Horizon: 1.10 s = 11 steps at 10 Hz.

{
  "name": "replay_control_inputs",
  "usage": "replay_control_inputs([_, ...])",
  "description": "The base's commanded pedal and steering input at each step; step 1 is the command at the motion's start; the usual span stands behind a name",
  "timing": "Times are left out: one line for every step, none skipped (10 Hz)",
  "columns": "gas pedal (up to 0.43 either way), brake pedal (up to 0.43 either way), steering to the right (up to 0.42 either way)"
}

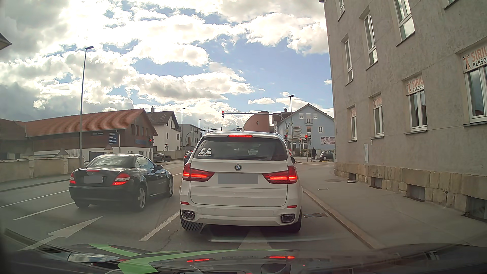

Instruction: Follow the waypoints while adhering to traffic rules and regulations

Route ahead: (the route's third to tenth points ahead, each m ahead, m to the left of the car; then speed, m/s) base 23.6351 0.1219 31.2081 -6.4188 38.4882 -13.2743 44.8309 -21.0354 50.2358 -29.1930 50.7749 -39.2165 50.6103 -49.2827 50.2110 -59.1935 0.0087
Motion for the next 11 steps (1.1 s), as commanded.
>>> replay_control_inputs([0.0,0.274,-0.004])
replay_control_inputs([0.0,0.274,-0.004])
replay_control_inputs([0.0,0.274,-0.004])
replay_control_inputs([0.0,0.274,-0.004])
replay_control_inputs([0.0,0.274,-0.004])
replay_control_inputs([0.0,0.274,-0.004])
replay_control_inputs([0.0,0.274,-0.004])
replay_control_inputs([0.0,0.274,-0.004])
replay_control_inputs([0.0,0.274,-0.004])
replay_control_inputs([0.0,0.274,-0.004])
replay_control_inputs([0.0,0.274,-0.004])
